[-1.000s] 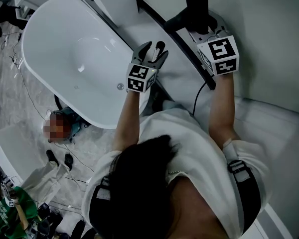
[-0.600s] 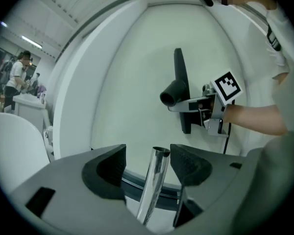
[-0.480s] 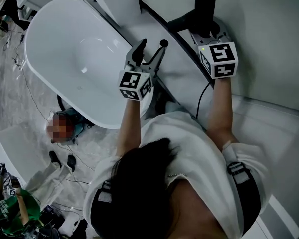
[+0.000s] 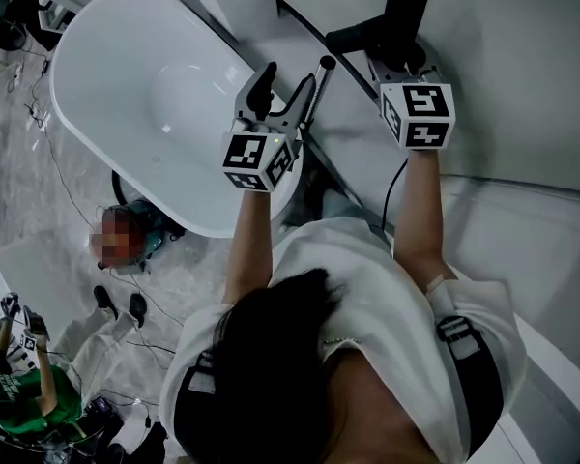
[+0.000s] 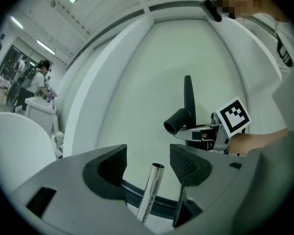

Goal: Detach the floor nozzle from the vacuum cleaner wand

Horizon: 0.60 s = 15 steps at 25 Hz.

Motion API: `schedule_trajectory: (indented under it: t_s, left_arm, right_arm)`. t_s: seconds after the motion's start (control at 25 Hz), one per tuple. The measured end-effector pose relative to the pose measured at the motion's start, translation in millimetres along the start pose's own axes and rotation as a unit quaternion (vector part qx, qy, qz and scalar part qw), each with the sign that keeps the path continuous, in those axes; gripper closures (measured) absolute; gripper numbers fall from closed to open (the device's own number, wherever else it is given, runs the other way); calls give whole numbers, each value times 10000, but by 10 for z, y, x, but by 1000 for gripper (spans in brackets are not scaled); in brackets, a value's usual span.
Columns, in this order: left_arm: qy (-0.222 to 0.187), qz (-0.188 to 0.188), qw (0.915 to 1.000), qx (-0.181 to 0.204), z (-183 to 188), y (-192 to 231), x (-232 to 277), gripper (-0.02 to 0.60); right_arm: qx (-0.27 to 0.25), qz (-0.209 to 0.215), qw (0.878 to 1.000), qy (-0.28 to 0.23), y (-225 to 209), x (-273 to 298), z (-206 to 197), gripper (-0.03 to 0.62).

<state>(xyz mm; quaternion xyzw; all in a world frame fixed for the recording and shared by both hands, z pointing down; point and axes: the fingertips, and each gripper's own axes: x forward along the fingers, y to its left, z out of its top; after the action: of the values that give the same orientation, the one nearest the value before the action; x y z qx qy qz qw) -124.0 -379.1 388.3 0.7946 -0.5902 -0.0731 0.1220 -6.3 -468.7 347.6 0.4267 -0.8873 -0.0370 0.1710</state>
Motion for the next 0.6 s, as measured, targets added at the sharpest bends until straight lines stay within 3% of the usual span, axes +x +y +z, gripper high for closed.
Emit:
schedule_trajectory:
  t_s: [0.4, 0.6]
  left_arm:
    - [-2, 232, 9987, 452, 132, -43, -394, 305]
    - [-13, 313, 9976, 620, 196, -136, -523, 347]
  right_arm:
    - [445, -465, 9979, -67, 333, -343, -178, 376]
    - [613, -659, 9959, -51, 418, -509, -259, 376]
